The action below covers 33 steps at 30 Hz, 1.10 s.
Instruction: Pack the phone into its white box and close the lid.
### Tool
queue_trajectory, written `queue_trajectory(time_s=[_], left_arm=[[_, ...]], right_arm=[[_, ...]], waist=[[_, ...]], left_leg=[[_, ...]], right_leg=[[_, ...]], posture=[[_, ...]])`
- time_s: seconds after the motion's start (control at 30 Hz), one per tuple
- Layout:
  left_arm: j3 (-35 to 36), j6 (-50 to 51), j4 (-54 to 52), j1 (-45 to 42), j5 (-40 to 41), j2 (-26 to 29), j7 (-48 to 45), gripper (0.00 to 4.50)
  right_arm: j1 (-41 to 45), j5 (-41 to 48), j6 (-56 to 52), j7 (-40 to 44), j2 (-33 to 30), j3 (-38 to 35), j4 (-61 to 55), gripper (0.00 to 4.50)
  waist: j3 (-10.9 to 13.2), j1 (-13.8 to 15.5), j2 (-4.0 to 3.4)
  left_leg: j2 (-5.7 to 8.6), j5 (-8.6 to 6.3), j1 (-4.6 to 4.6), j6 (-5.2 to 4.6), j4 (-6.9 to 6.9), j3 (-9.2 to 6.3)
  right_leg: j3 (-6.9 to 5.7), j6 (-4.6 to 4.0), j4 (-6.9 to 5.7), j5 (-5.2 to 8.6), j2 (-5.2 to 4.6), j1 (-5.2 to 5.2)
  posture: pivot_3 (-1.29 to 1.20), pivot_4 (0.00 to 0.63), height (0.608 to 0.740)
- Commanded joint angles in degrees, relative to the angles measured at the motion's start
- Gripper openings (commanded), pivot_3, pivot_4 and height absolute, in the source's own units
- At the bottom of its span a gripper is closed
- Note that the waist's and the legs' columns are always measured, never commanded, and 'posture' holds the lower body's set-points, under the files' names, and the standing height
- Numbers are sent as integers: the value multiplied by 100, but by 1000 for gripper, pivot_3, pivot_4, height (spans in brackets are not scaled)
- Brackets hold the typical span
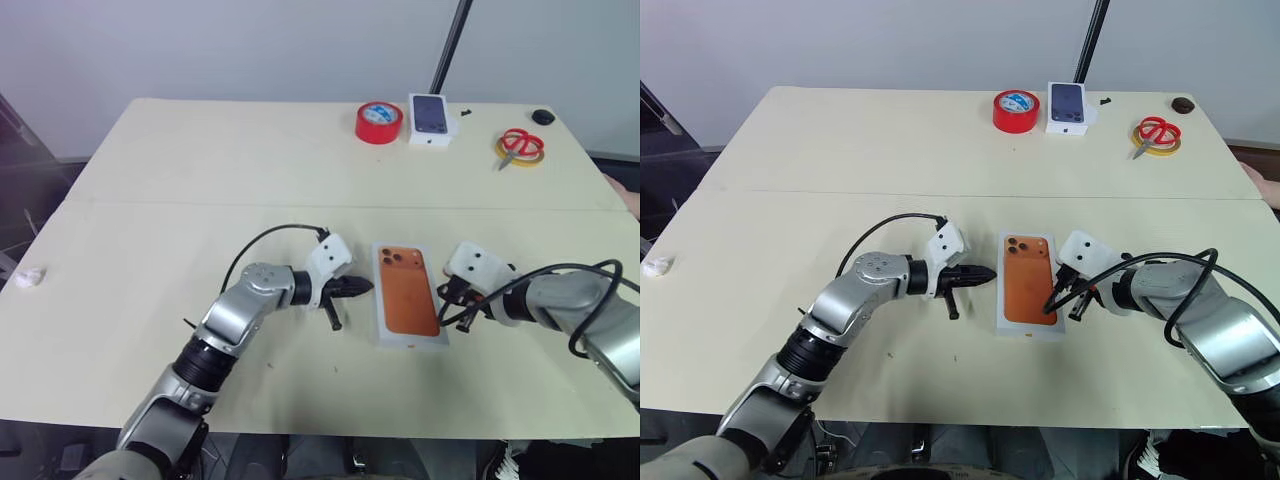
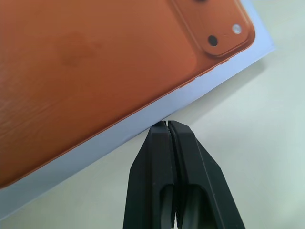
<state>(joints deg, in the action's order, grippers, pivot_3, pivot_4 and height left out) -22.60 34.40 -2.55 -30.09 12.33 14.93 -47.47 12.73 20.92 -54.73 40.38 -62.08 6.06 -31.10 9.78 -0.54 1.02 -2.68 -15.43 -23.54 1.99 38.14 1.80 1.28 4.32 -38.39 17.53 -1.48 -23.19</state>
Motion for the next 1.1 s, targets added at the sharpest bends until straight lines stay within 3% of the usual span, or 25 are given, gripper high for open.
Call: queue_trajectory(time_s=[0.03, 0.27, 0.43, 0.77, 1.1], left_arm=[[-47, -144, -126, -15, -39, 18, -60, 0], [526, 52, -155, -210, 319, -185, 106, 0], [465, 54, -60, -397, 356, -348, 91, 0], [-521, -370, 506, -470, -412, -246, -133, 0], [183, -217, 248, -234, -118, -83, 18, 0]], right_arm=[[-61, -79, 119, 130, -151, -212, -245, 57], [-251, 201, 353, 727, -465, -1082, -244, 57], [-755, 547, 552, 1336, -515, -1638, -523, 57], [-1345, 485, 478, 1043, -223, -1068, -1103, 57], [-1376, 322, 622, 935, -283, -1005, -975, 57]], waist=[[0, 0, 0], [0, 3, 0], [0, 15, 0], [-4, -1, -4], [-4, -14, -3]], left_leg=[[0, 0, 0, 0, 0, 0], [0, 0, 1, 0, 1, 0], [2, 0, 4, 0, 2, -3], [5, 0, 14, 0, 3, -6], [4, 0, 19, 0, 3, -8]], right_leg=[[0, 0, 0, 0, 0, 1], [0, 0, -2, 0, 0, 2], [-3, 1, -1, 0, 1, 8], [-3, 1, -2, 0, 4, 16], [-4, 1, -1, 0, 5, 24]], posture=[[0, 150, 732], [0, 150, 732], [0, 150, 732], [0, 150, 732], [0, 150, 732]])
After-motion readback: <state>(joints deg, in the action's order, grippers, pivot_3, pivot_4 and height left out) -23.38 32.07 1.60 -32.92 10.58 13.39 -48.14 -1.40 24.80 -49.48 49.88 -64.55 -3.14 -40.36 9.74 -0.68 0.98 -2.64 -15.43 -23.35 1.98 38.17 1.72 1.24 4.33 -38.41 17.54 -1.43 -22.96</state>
